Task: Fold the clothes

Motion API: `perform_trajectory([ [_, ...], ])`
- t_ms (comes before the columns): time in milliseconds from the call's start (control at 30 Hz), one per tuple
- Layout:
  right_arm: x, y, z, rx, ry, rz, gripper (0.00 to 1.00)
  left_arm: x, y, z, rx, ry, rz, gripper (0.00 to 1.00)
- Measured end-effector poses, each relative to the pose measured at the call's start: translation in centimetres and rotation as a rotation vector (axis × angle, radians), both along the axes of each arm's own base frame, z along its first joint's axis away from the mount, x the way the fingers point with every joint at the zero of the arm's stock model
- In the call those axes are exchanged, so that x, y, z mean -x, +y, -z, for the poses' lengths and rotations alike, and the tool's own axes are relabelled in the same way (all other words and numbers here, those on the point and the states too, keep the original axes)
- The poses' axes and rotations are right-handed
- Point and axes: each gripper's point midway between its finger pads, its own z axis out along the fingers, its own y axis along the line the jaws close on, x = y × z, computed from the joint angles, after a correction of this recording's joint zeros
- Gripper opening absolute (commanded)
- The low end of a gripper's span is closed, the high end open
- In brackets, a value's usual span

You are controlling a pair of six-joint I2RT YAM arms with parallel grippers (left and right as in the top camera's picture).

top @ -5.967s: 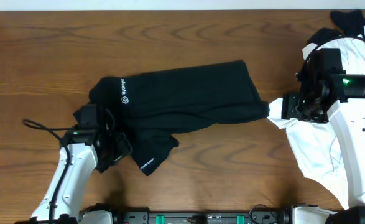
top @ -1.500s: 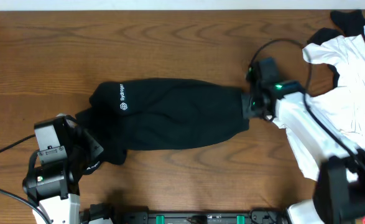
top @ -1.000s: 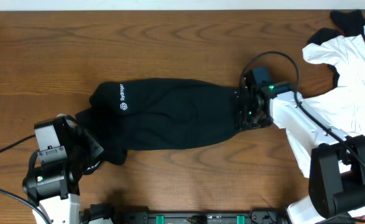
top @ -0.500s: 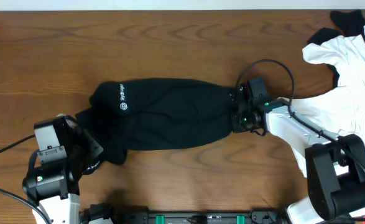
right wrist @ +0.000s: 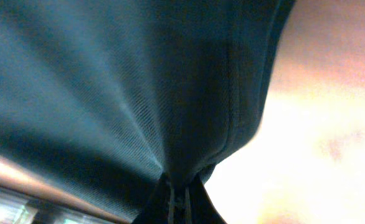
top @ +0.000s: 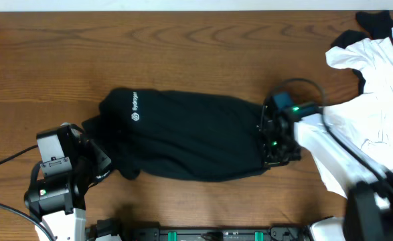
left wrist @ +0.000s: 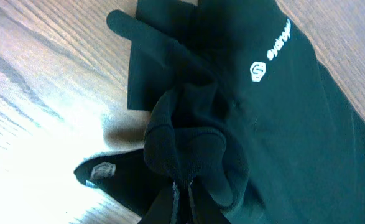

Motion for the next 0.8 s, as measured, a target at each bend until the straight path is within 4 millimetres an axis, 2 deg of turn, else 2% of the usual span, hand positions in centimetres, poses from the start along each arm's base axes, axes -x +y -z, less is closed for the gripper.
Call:
perform_trajectory([
  [100, -1.9, 1.1, -6.4, -0.087, -0.179, -0.044, 0.19, 0.0, 0.0, 0.0, 0.000, 0.000, 0.000, 0.06],
  [200, -4.5, 1.7, -12.1, -0.141, -0.425, -0.084, 0.23, 0.0, 0.0, 0.0, 0.000, 0.000, -0.001, 0.06],
  [267, -5.6, 1.8, -13.5, -0.155, -0.495, -0.074, 0.42, 0.0, 0.0, 0.0, 0.000, 0.000, -0.001, 0.06],
  [300, -6.0, 1.9, -13.5, -0.154, -0.508, -0.072, 0.42, 0.0, 0.0, 0.0, 0.000, 0.000, -0.001, 0.06],
  [367, -6.9, 1.9, -12.4, -0.139, -0.490, -0.063, 0.39, 0.1, 0.0, 0.0, 0.001, 0.004, -0.001, 0.06],
  [467, -7.4, 1.8, -8.4, -0.093, -0.369, -0.055, 0.29, 0.4, -0.1, 0.2, 0.004, 0.018, -0.001, 0.06],
  [600, -5.1, 0.9, -2.9, -0.010, -0.111, -0.049, 0.23, 0.4, -0.1, 0.2, 0.005, 0.020, -0.001, 0.06],
  [700, -3.4, 0.3, -0.6, 0.032, 0.017, -0.060, 0.20, 0.4, -0.1, 0.2, 0.005, 0.019, -0.001, 0.06],
  [800, -2.7, 0.3, 0.8, 0.048, 0.067, -0.077, 0.20, 0.4, -0.1, 0.2, 0.004, 0.019, -0.001, 0.06],
])
